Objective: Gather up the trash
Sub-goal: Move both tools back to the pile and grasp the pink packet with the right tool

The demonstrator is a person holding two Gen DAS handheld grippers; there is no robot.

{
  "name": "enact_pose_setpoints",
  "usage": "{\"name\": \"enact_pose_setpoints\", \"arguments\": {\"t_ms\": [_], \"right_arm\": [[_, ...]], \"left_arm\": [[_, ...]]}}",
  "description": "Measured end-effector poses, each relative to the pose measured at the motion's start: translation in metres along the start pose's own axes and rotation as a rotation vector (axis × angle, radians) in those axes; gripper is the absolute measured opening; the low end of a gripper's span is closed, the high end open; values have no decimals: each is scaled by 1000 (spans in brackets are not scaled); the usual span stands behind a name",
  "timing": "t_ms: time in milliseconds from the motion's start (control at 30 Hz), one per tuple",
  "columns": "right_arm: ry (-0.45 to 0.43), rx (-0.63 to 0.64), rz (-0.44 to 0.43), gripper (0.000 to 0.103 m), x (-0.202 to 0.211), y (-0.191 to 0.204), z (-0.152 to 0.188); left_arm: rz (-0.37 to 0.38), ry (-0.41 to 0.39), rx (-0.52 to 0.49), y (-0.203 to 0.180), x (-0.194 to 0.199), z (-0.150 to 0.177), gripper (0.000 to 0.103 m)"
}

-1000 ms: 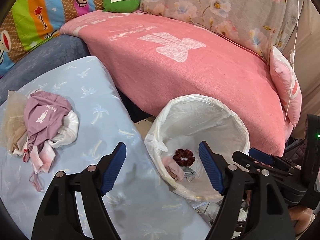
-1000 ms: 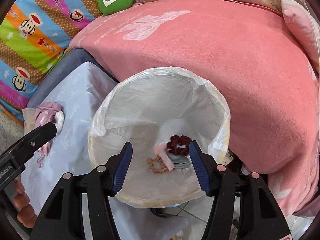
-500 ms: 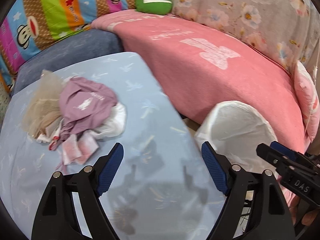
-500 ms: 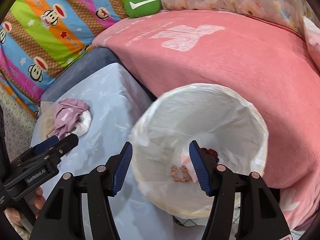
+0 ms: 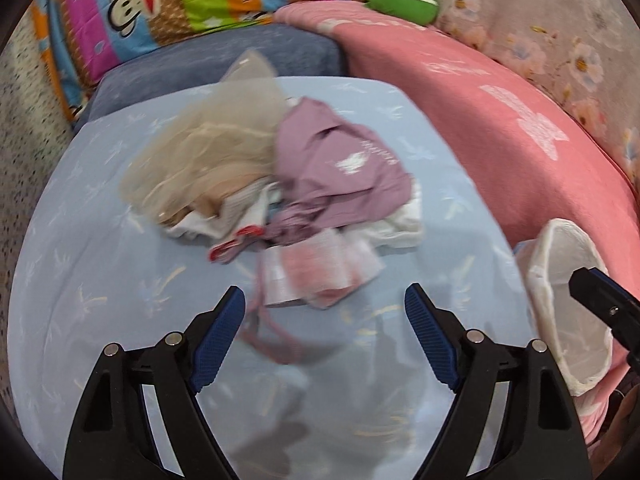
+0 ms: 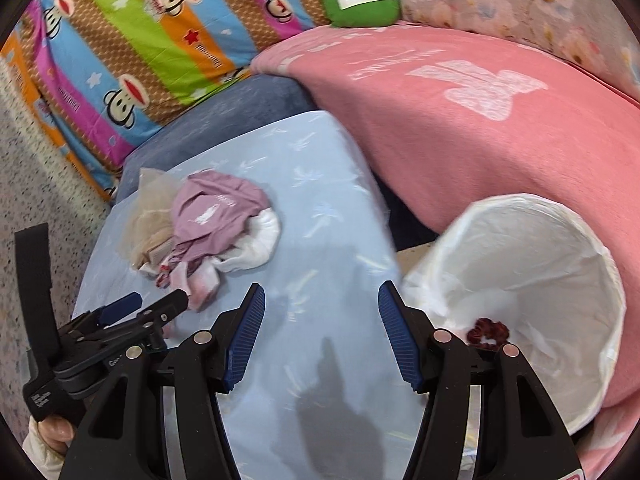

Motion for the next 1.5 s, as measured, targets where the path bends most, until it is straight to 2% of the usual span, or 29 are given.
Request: {"name": "enact_pose_setpoints", "arguments": {"t_ms": [333, 467, 667, 767, 833, 900, 967, 1167, 1500], "right_arm": [[60, 92, -82, 58, -48, 77, 10], [84, 120, -116, 58, -66, 102, 14], [116, 140, -129, 53, -93, 126, 18], [136, 141, -120, 48, -107, 131, 21], [155, 139, -121, 40, -115, 134, 25], [172, 149, -123, 23, -120, 137, 29], [182, 157, -127, 10, -121, 138, 33], [138, 147, -127, 9, -102, 134, 28], [4, 12, -106, 9, -49, 79, -19]], "left_arm": [[-46, 18, 112, 66, -4, 7, 78], [-53, 15, 138, 81, -4, 7, 78], [-46, 12, 154, 93, -5, 7, 78], [-39, 14, 154, 96, -8, 6, 78], [-34, 14, 153, 97, -8, 7, 78], [-29, 17, 151, 97, -10, 6, 78], [-24, 19, 151, 97, -11, 6, 78], [-4, 10, 135, 88, -11, -1, 78], [108, -34, 55, 34, -12, -39, 78]]}}
Point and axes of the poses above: each gripper's, at about its wrist camera, not at the fingertips, and x roughly against the way its jaws point, y to its left, z to its underside, the point moved 6 cm from there along -x, roughly the way its jaws point, and after that the axes turned 4 degrees about -x, right-handed, at the moved point
